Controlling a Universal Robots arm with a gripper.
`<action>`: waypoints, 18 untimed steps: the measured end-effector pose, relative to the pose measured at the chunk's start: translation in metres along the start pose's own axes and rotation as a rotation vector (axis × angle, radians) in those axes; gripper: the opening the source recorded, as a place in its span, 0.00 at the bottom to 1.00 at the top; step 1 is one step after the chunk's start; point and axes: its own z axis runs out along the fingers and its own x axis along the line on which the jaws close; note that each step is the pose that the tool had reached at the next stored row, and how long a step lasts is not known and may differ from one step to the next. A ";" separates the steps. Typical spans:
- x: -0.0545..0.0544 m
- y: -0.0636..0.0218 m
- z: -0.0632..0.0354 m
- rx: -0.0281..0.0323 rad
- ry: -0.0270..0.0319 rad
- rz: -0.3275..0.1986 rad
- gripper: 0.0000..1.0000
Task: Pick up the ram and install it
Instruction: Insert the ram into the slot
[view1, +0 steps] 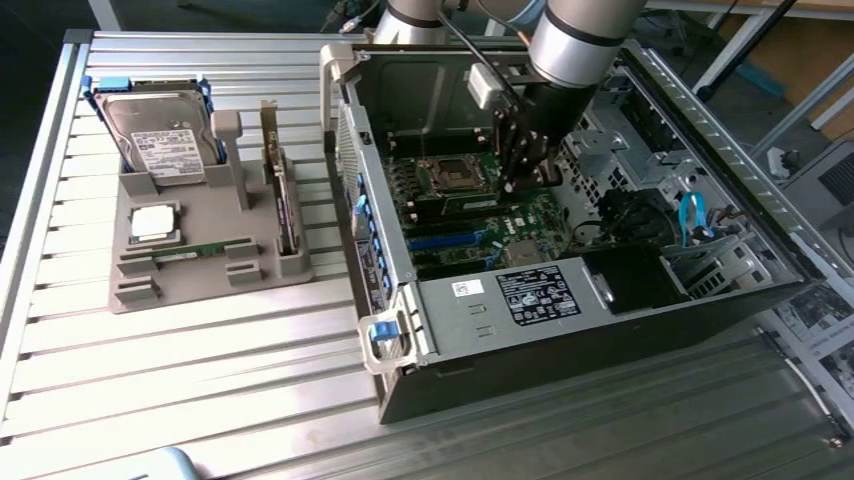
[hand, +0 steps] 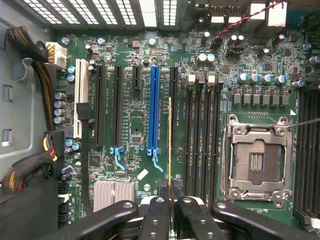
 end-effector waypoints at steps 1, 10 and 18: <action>0.000 0.0001 0.0003 0.0000 0.0000 0.000 0.13; -0.001 0.0006 0.0029 0.0001 -0.0002 0.000 0.13; -0.004 0.0011 0.0038 0.0000 0.0000 0.000 0.13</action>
